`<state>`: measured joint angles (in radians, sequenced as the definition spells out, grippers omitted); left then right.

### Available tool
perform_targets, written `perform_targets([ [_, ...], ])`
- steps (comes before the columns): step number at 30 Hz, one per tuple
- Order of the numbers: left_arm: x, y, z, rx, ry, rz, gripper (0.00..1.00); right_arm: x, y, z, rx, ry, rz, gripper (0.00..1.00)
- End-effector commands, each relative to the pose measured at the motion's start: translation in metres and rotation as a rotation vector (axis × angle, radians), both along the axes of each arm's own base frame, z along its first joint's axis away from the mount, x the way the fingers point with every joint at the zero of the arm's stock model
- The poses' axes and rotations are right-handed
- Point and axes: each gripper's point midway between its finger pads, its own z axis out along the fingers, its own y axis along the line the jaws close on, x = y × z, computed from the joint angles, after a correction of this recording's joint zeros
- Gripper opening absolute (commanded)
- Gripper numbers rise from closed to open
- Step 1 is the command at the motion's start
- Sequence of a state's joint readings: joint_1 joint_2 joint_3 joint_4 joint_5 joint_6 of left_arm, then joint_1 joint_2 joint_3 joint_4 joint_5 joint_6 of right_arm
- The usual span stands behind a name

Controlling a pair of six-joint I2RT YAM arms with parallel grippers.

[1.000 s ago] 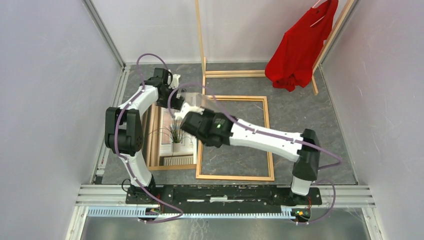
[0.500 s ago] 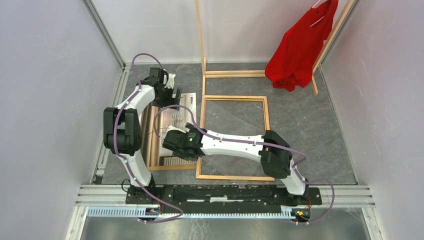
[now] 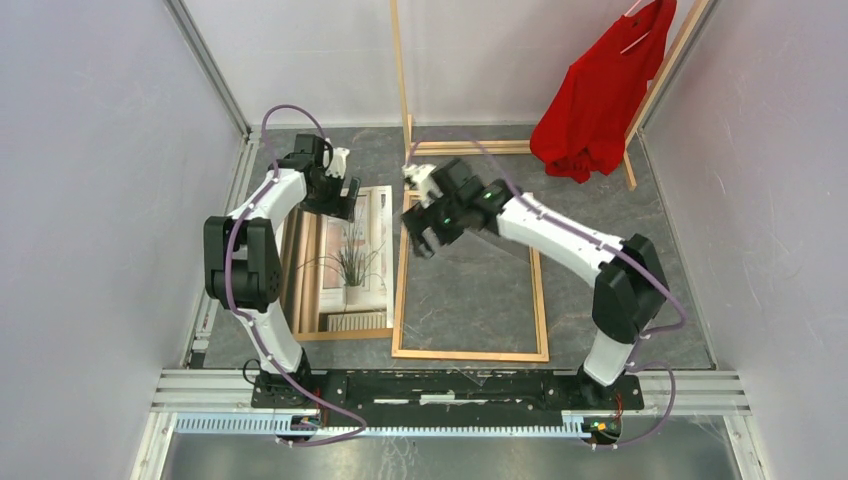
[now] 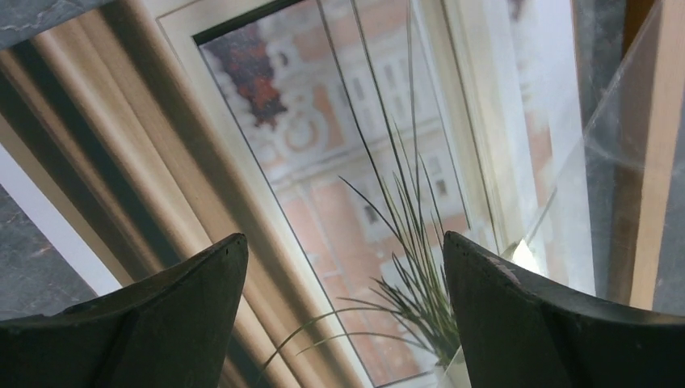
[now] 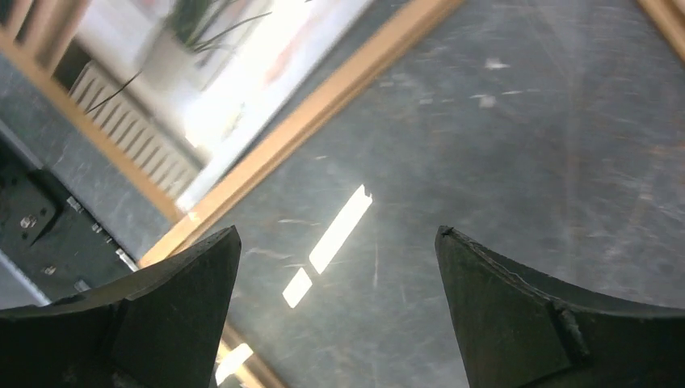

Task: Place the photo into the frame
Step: Place the photo frame item at the center of the board, then place the photo frame item in the photo frame.

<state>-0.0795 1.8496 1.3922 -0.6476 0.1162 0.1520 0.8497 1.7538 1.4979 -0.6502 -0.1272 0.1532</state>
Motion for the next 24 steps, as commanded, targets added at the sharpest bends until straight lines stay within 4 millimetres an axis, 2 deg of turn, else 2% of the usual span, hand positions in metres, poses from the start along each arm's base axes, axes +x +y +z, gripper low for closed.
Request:
perform_targets([
  [1, -0.021, -0.006, 0.032, -0.007, -0.038, -0.201, 0.97, 0.058, -0.038, -0.006, 0.109, 0.027, -0.018, 0.98],
  [6, -0.078, -0.004, 0.025, 0.018, 0.036, -0.426, 1.0, 0.116, -0.088, -0.039, 0.135, 0.086, -0.115, 0.98],
  [10, -0.113, -0.002, 0.015, 0.073, 0.076, -0.532, 1.0, 0.135, -0.109, -0.074, 0.142, 0.181, -0.167, 0.98],
  [13, -0.13, -0.005, 0.009, 0.139, 0.053, -0.595, 1.0, 0.135, -0.122, -0.094, 0.14, 0.234, -0.193, 0.98],
  [17, -0.147, -0.023, 0.003, 0.223, 0.0, -0.673, 1.0, 0.122, -0.133, -0.109, 0.123, 0.277, -0.213, 0.98],
  [21, -0.152, -0.032, -0.005, 0.302, -0.034, -0.696, 1.0, 0.106, -0.146, -0.117, 0.121, 0.309, -0.232, 0.95],
  [24, -0.151, -0.03, -0.013, 0.377, -0.058, -0.697, 1.0, 0.086, -0.149, -0.12, 0.142, 0.343, -0.241, 0.93],
])
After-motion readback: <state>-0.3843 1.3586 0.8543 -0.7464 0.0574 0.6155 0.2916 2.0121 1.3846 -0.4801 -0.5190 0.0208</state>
